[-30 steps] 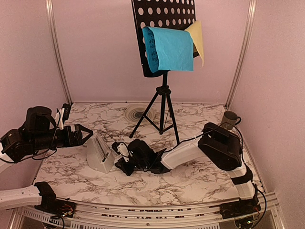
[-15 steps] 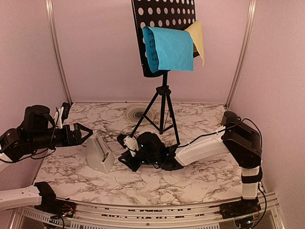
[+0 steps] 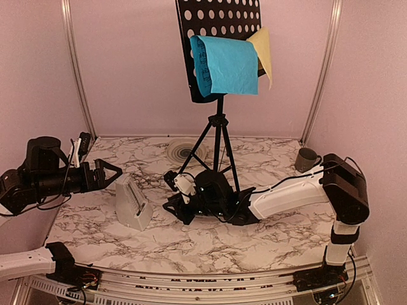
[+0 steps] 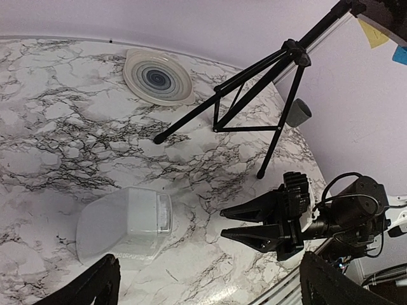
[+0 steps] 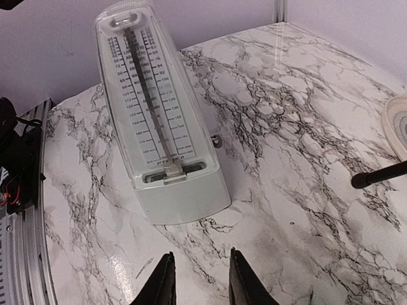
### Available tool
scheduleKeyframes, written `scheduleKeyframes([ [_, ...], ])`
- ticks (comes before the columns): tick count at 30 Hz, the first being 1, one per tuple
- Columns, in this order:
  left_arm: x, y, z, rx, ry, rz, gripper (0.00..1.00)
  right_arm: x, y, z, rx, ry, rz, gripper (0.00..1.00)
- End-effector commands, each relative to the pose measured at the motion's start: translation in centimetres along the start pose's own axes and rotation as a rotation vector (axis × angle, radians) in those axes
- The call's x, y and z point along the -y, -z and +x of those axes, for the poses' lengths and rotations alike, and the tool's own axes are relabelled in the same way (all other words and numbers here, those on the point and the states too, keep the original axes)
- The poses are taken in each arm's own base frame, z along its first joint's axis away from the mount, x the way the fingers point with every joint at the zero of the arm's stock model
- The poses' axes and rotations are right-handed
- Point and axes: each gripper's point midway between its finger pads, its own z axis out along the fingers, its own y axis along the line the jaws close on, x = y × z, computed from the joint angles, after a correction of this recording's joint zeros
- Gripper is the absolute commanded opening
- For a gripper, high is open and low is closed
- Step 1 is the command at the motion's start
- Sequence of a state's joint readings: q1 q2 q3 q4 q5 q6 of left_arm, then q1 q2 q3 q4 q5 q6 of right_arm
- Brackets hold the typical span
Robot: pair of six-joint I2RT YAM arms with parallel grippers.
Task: Pack up the instrument practice props
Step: Move the metronome to the center of the board.
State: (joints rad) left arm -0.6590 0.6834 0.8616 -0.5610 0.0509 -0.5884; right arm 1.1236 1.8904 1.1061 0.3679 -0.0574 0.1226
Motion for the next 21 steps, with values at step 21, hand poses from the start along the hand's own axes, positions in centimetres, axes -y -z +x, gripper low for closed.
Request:
scheduleKeyframes([
  [21, 2.0, 0.2, 5.6, -0.194, 0.085, 0.02, 0.99, 0.5, 5.3, -2.6, 0.065, 0.056, 0.028, 0.29],
])
